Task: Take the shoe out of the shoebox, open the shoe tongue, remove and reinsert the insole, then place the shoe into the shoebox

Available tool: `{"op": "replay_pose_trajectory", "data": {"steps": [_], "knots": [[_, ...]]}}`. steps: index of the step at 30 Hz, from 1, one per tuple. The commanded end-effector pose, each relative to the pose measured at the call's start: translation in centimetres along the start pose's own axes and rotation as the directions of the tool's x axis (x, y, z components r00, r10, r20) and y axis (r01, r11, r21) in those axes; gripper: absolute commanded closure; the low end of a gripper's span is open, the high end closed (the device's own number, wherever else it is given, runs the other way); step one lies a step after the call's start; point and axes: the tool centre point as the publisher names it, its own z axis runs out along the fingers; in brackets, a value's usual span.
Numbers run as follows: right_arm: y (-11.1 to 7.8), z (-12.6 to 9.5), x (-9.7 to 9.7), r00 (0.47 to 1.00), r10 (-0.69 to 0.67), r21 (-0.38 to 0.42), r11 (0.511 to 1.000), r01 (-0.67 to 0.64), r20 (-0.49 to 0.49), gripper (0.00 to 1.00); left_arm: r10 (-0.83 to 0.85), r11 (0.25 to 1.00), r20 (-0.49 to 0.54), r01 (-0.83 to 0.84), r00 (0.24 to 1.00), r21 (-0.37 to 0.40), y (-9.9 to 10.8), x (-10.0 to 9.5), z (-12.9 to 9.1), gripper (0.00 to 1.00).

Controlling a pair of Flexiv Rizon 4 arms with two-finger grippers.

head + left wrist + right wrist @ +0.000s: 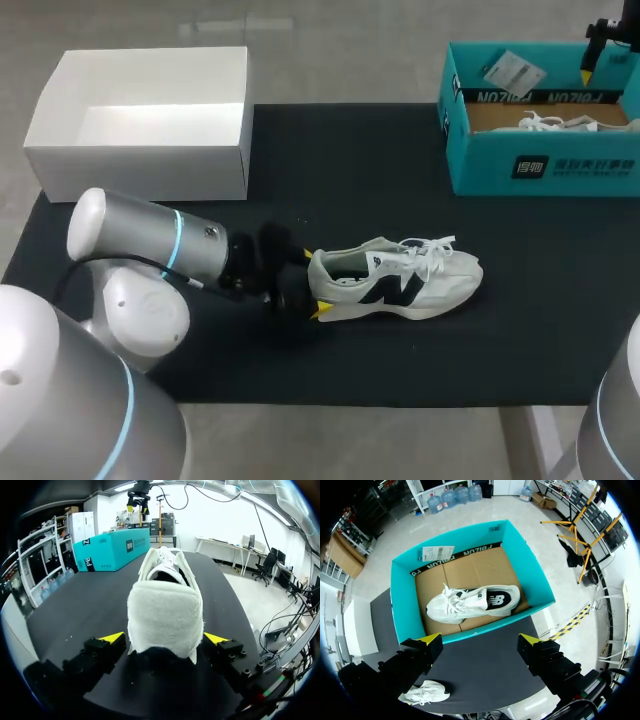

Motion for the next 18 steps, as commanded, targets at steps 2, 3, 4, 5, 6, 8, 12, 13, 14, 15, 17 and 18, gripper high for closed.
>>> {"op": "replay_pose_trajectory", "data": {"steps": [2,3,4,5,6,8,12,13,14,15,17,18], "knots": [[-0.1,0.0,0.0,1.000,0.001,-0.002,1.000,-0.001,-0.001,0.00,-0.008,1.000,0.022,0.008,1.000,-0.002,-0.1,0.1,1.8,0.00],[-0.1,0.0,0.0,1.000,0.001,-0.002,1.000,-0.001,-0.001,0.00,-0.015,1.000,0.024,0.015,1.000,-0.003,0.0,0.1,2.0,0.00],[-0.1,0.0,0.0,1.000,0.001,-0.002,1.000,-0.001,-0.001,0.00,-0.017,1.000,0.024,0.017,1.000,-0.004,0.1,0.1,2.2,0.00],[-0.1,0.0,0.0,1.000,0.001,-0.002,1.000,-0.001,-0.001,0.00,-0.027,1.000,0.025,0.028,0.999,-0.006,0.1,0.1,2.3,0.00],[-0.1,0.0,0.0,1.000,0.001,-0.002,1.000,-0.001,-0.001,0.00,-0.033,0.999,0.023,0.033,0.999,-0.007,0.2,0.1,2.4,0.00],[-0.1,0.0,0.0,1.000,0.001,-0.002,1.000,-0.001,-0.001,0.00,-0.041,0.999,0.025,0.041,0.999,-0.010,0.4,0.1,2.7,0.00],[-0.1,0.0,0.0,1.000,0.001,-0.002,1.000,-0.001,-0.001,0.00,-0.042,0.999,0.028,0.043,0.999,-0.020,0.6,0.1,2.9,0.00],[-0.1,0.0,0.0,1.000,0.001,-0.002,1.000,-0.001,-0.001,0.00,-0.045,0.999,0.026,0.045,0.999,-0.019,0.7,0.0,2.9,0.00],[-0.1,0.0,0.0,1.000,0.001,-0.002,1.000,-0.001,-0.001,0.00,-0.046,0.999,0.023,0.047,0.999,-0.018,0.7,0.0,2.9,0.09],[-0.1,0.0,0.0,1.000,0.001,-0.002,1.000,-0.001,-0.001,0.00,-0.047,0.999,0.021,0.047,0.999,-0.016,0.6,0.0,3.0,0.51],[-0.1,0.0,0.0,1.000,0.001,-0.002,1.000,-0.001,-0.001,0.00,-0.039,0.999,0.012,0.039,0.999,-0.010,0.4,-0.1,2.9,0.98],[-0.1,0.0,0.0,1.000,0.001,-0.002,1.000,-0.001,-0.001,0.00,-0.037,0.999,0.008,0.038,0.999,-0.009,0.4,-0.1,2.8,1.00]]}}
